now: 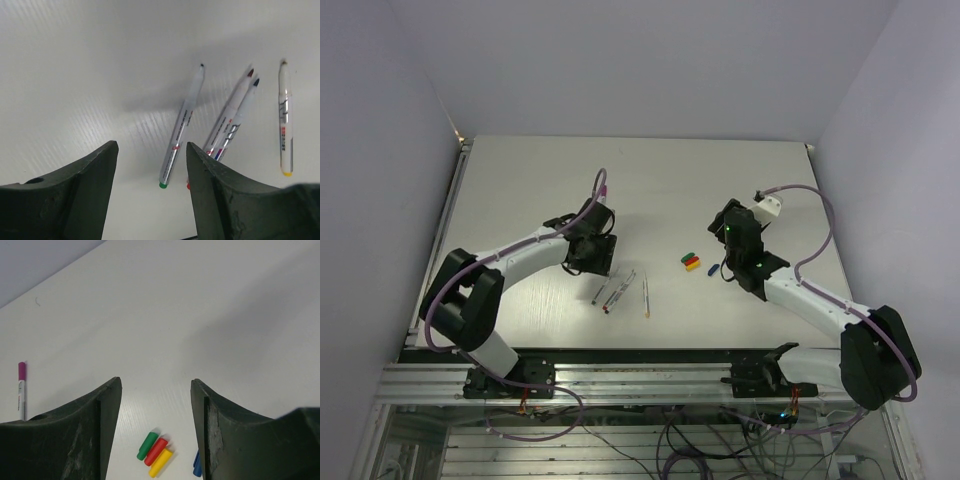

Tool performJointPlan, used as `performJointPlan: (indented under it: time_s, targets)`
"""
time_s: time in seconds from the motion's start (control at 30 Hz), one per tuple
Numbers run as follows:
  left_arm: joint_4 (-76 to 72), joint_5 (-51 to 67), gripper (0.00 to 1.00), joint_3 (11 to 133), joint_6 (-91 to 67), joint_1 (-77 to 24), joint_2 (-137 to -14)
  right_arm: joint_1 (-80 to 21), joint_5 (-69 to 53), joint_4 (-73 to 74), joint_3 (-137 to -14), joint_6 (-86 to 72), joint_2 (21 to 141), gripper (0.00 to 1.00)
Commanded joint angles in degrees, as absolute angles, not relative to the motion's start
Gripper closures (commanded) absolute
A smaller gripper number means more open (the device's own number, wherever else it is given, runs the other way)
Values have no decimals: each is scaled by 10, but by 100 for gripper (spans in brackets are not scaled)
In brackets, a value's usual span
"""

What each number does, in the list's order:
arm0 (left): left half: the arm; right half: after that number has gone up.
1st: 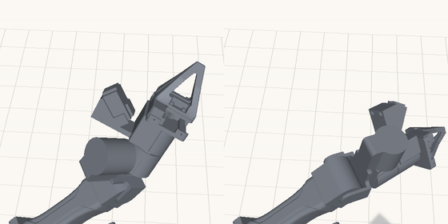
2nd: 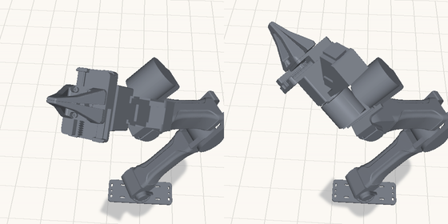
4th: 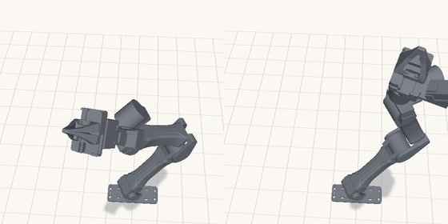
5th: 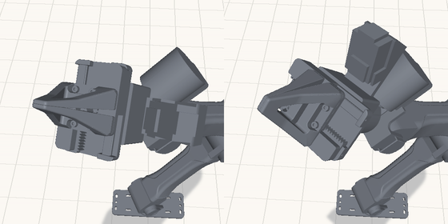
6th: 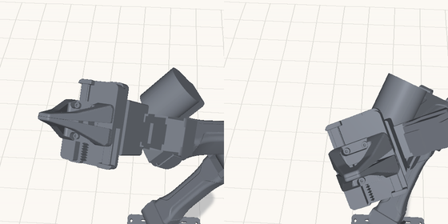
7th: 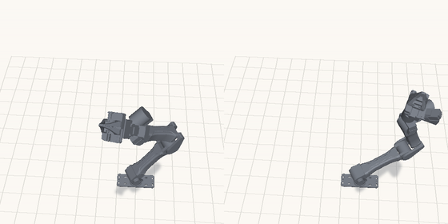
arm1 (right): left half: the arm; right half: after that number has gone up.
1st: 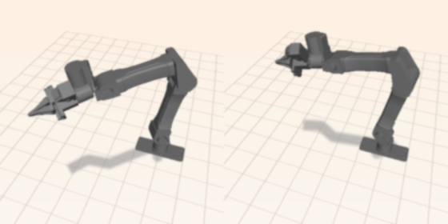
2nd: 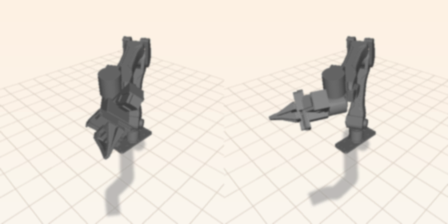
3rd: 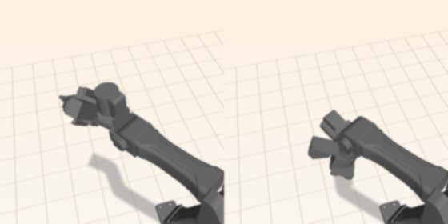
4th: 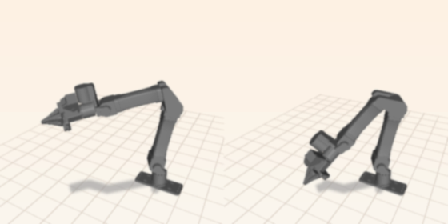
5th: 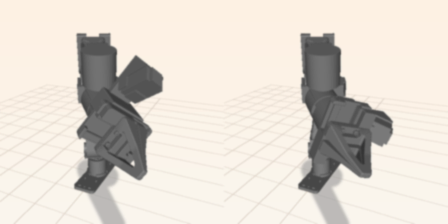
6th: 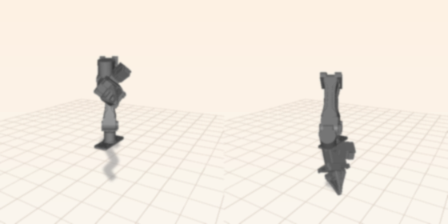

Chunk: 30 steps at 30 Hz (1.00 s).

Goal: Insert the pens into the pen caps

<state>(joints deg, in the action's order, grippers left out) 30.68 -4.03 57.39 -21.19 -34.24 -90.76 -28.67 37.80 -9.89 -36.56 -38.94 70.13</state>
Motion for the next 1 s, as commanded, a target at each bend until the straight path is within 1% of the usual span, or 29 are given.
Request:
performJointPlan:
  time_s: [0.0,0.23,0.53,0.97]
  targets:
    - [303,14,34,560,-200,-344,-906,-286,378,-91,-355,-406,693,43]
    - [311,16,37,563,-195,-358,-916,-285,371,-97,-355,-413,697,44]
    - [324,6,39,555,-193,-370,-929,-285,361,-101,-354,-417,704,44]
    - [361,-39,42,564,-184,-397,-975,-285,348,-105,-361,-417,721,45]
